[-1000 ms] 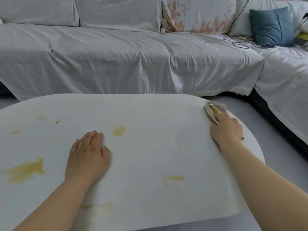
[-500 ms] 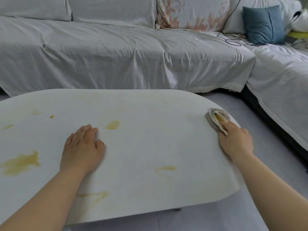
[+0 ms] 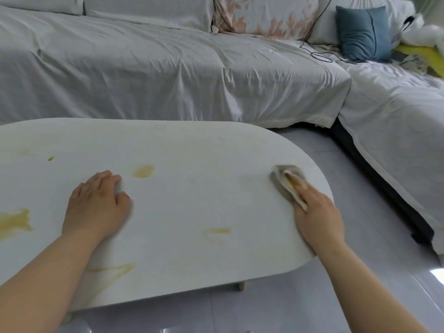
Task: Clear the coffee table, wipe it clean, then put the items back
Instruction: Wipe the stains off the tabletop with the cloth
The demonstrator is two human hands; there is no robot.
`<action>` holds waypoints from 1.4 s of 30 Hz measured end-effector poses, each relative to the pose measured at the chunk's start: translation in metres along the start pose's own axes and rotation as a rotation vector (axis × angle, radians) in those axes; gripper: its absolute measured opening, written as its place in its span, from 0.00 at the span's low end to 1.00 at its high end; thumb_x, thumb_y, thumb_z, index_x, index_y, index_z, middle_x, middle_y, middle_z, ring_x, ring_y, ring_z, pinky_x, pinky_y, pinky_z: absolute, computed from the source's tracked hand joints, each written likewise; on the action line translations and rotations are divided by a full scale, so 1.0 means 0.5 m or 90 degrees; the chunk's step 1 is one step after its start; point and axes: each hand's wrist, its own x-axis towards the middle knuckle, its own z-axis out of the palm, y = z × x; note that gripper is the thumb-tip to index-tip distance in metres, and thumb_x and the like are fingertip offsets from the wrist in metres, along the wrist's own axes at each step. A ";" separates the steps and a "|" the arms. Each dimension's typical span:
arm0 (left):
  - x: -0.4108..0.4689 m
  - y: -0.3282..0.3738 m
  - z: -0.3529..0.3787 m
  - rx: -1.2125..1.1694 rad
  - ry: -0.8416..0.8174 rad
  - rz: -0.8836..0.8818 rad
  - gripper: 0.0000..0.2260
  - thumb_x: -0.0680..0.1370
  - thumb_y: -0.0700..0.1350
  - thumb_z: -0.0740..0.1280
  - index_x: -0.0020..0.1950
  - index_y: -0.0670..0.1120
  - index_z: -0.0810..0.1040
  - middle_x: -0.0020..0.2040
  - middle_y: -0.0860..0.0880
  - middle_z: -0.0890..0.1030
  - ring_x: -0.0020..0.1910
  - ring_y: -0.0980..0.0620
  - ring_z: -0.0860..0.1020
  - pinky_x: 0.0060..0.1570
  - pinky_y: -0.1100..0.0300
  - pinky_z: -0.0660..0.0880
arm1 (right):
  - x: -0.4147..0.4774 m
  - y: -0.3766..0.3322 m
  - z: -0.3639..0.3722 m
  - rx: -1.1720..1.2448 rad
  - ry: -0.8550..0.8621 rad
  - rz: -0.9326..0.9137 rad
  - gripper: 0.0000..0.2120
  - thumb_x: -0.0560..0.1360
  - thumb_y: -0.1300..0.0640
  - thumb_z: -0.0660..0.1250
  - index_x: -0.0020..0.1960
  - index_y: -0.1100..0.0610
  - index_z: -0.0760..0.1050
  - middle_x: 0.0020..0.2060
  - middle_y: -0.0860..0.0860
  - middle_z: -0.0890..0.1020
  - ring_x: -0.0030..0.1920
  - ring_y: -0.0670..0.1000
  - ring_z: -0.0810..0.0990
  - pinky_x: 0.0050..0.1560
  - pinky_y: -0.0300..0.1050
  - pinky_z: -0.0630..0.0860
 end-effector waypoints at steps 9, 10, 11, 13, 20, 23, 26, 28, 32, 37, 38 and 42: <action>0.001 0.000 0.000 0.009 -0.005 0.002 0.20 0.76 0.44 0.55 0.68 0.41 0.65 0.73 0.43 0.62 0.73 0.45 0.58 0.73 0.52 0.51 | -0.174 -0.178 0.046 0.052 -0.042 -0.226 0.21 0.59 0.58 0.67 0.52 0.50 0.80 0.54 0.51 0.83 0.50 0.53 0.84 0.42 0.44 0.82; 0.002 -0.001 0.000 0.006 -0.004 0.001 0.21 0.76 0.45 0.54 0.68 0.41 0.65 0.73 0.43 0.62 0.73 0.46 0.58 0.73 0.52 0.51 | -0.185 -0.181 0.043 0.026 -0.070 -0.273 0.22 0.56 0.55 0.70 0.50 0.49 0.81 0.53 0.49 0.84 0.48 0.51 0.84 0.41 0.42 0.82; 0.002 -0.002 0.000 0.004 -0.003 0.002 0.21 0.76 0.46 0.54 0.68 0.41 0.65 0.73 0.43 0.63 0.73 0.46 0.58 0.73 0.52 0.50 | -0.184 -0.171 0.036 0.005 -0.099 -0.303 0.23 0.54 0.54 0.72 0.50 0.48 0.81 0.53 0.48 0.84 0.48 0.50 0.84 0.40 0.41 0.81; 0.002 -0.001 0.001 -0.001 -0.001 0.004 0.20 0.77 0.43 0.56 0.68 0.41 0.65 0.73 0.42 0.63 0.73 0.45 0.58 0.72 0.51 0.51 | -0.158 -0.124 0.016 0.008 -0.117 -0.287 0.20 0.59 0.57 0.70 0.51 0.50 0.80 0.55 0.50 0.83 0.48 0.51 0.84 0.42 0.40 0.80; 0.003 -0.002 0.000 0.000 -0.003 0.002 0.20 0.76 0.42 0.57 0.68 0.41 0.65 0.73 0.42 0.62 0.73 0.45 0.57 0.72 0.51 0.51 | -0.111 -0.099 0.015 -0.002 -0.024 -0.003 0.25 0.74 0.60 0.55 0.69 0.47 0.61 0.74 0.47 0.59 0.70 0.52 0.63 0.68 0.46 0.62; 0.003 -0.004 0.001 -0.001 -0.004 0.000 0.20 0.76 0.43 0.57 0.68 0.41 0.65 0.74 0.43 0.62 0.73 0.45 0.57 0.72 0.51 0.51 | -0.173 -0.178 0.049 0.010 -0.047 -0.192 0.24 0.64 0.57 0.58 0.58 0.47 0.76 0.63 0.49 0.77 0.56 0.52 0.80 0.51 0.42 0.78; 0.006 -0.004 0.004 -0.006 -0.003 -0.001 0.20 0.76 0.43 0.58 0.68 0.41 0.66 0.73 0.42 0.63 0.73 0.45 0.58 0.72 0.51 0.51 | -0.185 -0.166 0.036 0.026 -0.108 -0.317 0.23 0.53 0.54 0.70 0.49 0.47 0.81 0.52 0.48 0.84 0.47 0.50 0.84 0.42 0.42 0.81; 0.008 -0.005 0.004 -0.009 0.001 -0.001 0.19 0.76 0.42 0.59 0.67 0.40 0.67 0.73 0.42 0.64 0.73 0.44 0.59 0.72 0.50 0.52 | -0.145 -0.106 0.018 0.015 -0.081 -0.300 0.19 0.58 0.58 0.67 0.48 0.51 0.82 0.50 0.52 0.85 0.45 0.52 0.85 0.40 0.44 0.81; 0.006 -0.006 0.004 -0.009 0.004 -0.002 0.20 0.76 0.43 0.58 0.67 0.41 0.67 0.73 0.42 0.64 0.73 0.45 0.59 0.72 0.51 0.52 | -0.049 -0.009 -0.012 0.004 -0.010 0.027 0.22 0.72 0.63 0.57 0.64 0.51 0.71 0.66 0.53 0.74 0.62 0.57 0.73 0.59 0.48 0.71; 0.004 -0.005 0.002 -0.010 0.004 0.004 0.20 0.76 0.43 0.57 0.68 0.41 0.65 0.74 0.44 0.62 0.74 0.47 0.57 0.72 0.53 0.50 | -0.037 -0.102 0.031 -0.001 0.000 0.083 0.24 0.72 0.62 0.57 0.67 0.50 0.65 0.72 0.50 0.63 0.67 0.56 0.67 0.65 0.49 0.65; 0.004 -0.005 0.002 -0.011 0.004 0.004 0.20 0.77 0.43 0.57 0.68 0.41 0.65 0.74 0.44 0.62 0.74 0.47 0.57 0.72 0.53 0.50 | -0.051 -0.131 0.047 0.011 -0.008 0.027 0.24 0.71 0.63 0.60 0.66 0.50 0.68 0.71 0.50 0.66 0.66 0.56 0.69 0.64 0.49 0.67; 0.003 -0.005 0.003 -0.018 -0.001 0.002 0.20 0.77 0.43 0.57 0.69 0.41 0.64 0.74 0.44 0.62 0.74 0.47 0.56 0.72 0.53 0.49 | -0.113 -0.193 0.069 0.012 -0.034 -0.234 0.26 0.52 0.60 0.76 0.50 0.51 0.81 0.53 0.51 0.84 0.47 0.52 0.84 0.42 0.45 0.81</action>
